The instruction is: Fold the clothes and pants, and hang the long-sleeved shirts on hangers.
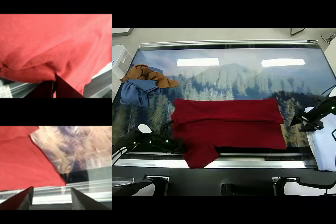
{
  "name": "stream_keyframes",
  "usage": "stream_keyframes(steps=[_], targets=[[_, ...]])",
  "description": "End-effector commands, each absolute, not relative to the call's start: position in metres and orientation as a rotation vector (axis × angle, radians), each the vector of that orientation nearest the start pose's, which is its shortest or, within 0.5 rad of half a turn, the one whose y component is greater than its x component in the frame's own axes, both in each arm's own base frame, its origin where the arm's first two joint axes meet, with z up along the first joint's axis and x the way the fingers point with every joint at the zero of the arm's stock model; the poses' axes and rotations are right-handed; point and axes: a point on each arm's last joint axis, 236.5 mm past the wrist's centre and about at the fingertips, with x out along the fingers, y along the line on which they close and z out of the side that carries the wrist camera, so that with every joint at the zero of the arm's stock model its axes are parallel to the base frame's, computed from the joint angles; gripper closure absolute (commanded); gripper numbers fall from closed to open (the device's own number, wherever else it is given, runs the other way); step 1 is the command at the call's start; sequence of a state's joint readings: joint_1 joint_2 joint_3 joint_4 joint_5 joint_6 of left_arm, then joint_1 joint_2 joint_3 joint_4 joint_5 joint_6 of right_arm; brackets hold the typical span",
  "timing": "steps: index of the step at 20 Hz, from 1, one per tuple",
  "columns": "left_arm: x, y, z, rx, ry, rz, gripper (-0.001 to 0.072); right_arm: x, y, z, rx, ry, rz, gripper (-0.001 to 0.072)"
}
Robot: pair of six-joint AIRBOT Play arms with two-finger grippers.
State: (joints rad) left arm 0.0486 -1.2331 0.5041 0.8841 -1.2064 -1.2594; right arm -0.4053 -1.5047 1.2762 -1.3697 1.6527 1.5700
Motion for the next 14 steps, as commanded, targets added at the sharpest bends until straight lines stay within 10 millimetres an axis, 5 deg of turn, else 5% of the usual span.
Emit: stream_keyframes(steps=[1,7,14], targets=[[0.182,-0.134,-0.104,-0.585,1.75,-0.455,0.0685,0.266,-0.063,-0.053,0.561,1.877,-0.096,0.0168],[0.187,-0.133,-0.098,-0.575,1.727,-0.459,0.0685,0.246,-0.038,-0.095,0.631,1.889,-0.046,0.0166],[0.187,-0.134,-0.096,-0.574,1.728,-0.465,0.0685,0.229,-0.026,-0.108,0.661,1.934,-0.021,0.0158]])
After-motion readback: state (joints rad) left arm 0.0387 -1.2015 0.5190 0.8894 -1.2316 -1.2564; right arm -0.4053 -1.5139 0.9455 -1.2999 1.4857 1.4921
